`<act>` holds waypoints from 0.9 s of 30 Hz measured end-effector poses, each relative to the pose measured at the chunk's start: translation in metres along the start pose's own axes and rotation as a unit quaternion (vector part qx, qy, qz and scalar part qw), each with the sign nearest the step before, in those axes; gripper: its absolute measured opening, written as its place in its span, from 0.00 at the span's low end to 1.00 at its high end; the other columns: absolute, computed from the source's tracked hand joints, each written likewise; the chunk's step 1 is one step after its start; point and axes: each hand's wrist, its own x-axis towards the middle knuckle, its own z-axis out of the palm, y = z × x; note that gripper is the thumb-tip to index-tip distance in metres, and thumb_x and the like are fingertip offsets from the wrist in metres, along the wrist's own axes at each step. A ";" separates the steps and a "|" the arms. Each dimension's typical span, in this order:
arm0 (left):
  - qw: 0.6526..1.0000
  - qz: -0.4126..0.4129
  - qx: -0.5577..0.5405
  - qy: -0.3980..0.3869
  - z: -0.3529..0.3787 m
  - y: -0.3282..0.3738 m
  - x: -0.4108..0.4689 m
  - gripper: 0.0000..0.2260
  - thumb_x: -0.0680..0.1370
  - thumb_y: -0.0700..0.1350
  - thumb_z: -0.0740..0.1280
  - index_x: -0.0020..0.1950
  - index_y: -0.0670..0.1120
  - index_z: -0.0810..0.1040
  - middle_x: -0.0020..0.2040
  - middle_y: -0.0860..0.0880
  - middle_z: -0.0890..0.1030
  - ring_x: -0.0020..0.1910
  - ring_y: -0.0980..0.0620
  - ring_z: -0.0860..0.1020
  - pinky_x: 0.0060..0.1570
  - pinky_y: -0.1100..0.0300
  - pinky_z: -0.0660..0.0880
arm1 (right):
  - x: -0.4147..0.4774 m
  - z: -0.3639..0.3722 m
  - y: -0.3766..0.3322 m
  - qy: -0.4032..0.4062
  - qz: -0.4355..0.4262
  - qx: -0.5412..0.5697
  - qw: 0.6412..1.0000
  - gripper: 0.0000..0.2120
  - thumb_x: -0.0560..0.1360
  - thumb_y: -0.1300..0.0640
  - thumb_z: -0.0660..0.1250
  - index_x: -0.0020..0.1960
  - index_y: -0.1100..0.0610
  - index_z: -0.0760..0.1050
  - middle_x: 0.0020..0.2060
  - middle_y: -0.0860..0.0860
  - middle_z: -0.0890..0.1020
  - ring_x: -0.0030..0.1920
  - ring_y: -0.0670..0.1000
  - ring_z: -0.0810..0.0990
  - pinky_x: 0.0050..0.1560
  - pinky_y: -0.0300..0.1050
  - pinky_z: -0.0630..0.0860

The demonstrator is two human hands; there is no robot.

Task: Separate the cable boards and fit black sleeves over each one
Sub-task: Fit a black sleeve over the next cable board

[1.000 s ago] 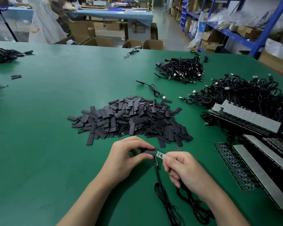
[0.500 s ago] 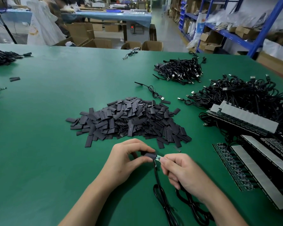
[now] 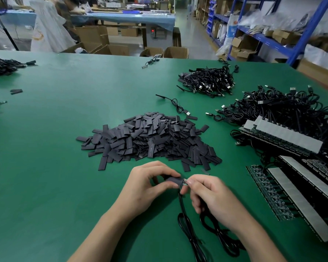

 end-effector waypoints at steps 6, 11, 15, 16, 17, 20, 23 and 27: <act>1.000 -0.007 -0.001 0.010 0.001 0.000 -0.001 0.07 0.73 0.48 0.78 0.50 0.53 0.87 0.48 0.58 0.84 0.49 0.54 0.83 0.46 0.63 0.76 | 0.001 -0.004 0.004 0.023 -0.004 -0.010 1.000 0.14 0.74 0.42 0.63 0.42 0.50 0.82 0.29 0.50 0.78 0.31 0.49 0.78 0.37 0.45 0.74; 1.000 -0.004 0.007 0.005 -0.001 -0.001 -0.002 0.08 0.73 0.46 0.79 0.51 0.53 0.87 0.48 0.59 0.84 0.49 0.55 0.83 0.50 0.67 0.74 | 0.000 -0.004 0.005 0.019 0.002 -0.046 0.999 0.15 0.73 0.38 0.63 0.42 0.48 0.81 0.27 0.49 0.76 0.31 0.48 0.74 0.36 0.45 0.71; 1.000 0.009 0.008 -0.014 0.002 0.002 -0.002 0.07 0.74 0.47 0.78 0.51 0.52 0.87 0.48 0.59 0.84 0.50 0.56 0.83 0.52 0.67 0.75 | -0.001 -0.004 0.004 0.007 0.001 -0.070 0.998 0.11 0.78 0.43 0.64 0.43 0.46 0.81 0.26 0.47 0.74 0.29 0.45 0.70 0.34 0.40 0.67; 1.000 0.012 0.009 -0.015 0.003 0.002 -0.002 0.07 0.74 0.47 0.78 0.52 0.52 0.87 0.48 0.59 0.83 0.50 0.57 0.83 0.52 0.66 0.75 | -0.001 -0.004 0.004 0.006 -0.001 -0.073 0.997 0.11 0.80 0.46 0.64 0.43 0.46 0.81 0.26 0.47 0.74 0.29 0.45 0.70 0.33 0.40 0.67; 1.000 0.015 0.011 -0.015 0.003 0.002 -0.002 0.07 0.74 0.48 0.78 0.52 0.52 0.87 0.48 0.59 0.83 0.50 0.57 0.83 0.52 0.66 0.75 | -0.001 -0.005 0.005 0.005 -0.001 -0.077 0.997 0.10 0.81 0.48 0.65 0.43 0.47 0.81 0.26 0.47 0.74 0.29 0.45 0.70 0.33 0.40 0.67; 1.000 0.022 0.011 -0.013 0.002 0.002 -0.002 0.07 0.74 0.48 0.78 0.52 0.52 0.87 0.48 0.59 0.84 0.49 0.57 0.83 0.52 0.66 0.75 | -0.002 -0.005 0.005 0.002 0.004 -0.080 0.997 0.11 0.83 0.51 0.65 0.43 0.47 0.81 0.26 0.47 0.74 0.29 0.46 0.70 0.35 0.43 0.67; 1.000 0.018 0.004 -0.018 0.003 0.002 -0.003 0.07 0.75 0.47 0.78 0.52 0.52 0.87 0.48 0.59 0.84 0.50 0.56 0.83 0.52 0.65 0.76 | -0.002 -0.005 0.003 -0.009 0.009 -0.064 0.998 0.11 0.81 0.48 0.64 0.43 0.46 0.81 0.26 0.47 0.73 0.30 0.46 0.70 0.36 0.44 0.67; 0.999 0.009 -0.029 -0.018 0.004 0.003 -0.001 0.06 0.75 0.46 0.77 0.51 0.50 0.87 0.48 0.57 0.84 0.49 0.54 0.83 0.52 0.65 0.75 | -0.002 -0.007 0.002 -0.027 0.009 -0.035 0.999 0.12 0.77 0.43 0.62 0.43 0.46 0.81 0.27 0.47 0.74 0.31 0.47 0.70 0.39 0.45 0.68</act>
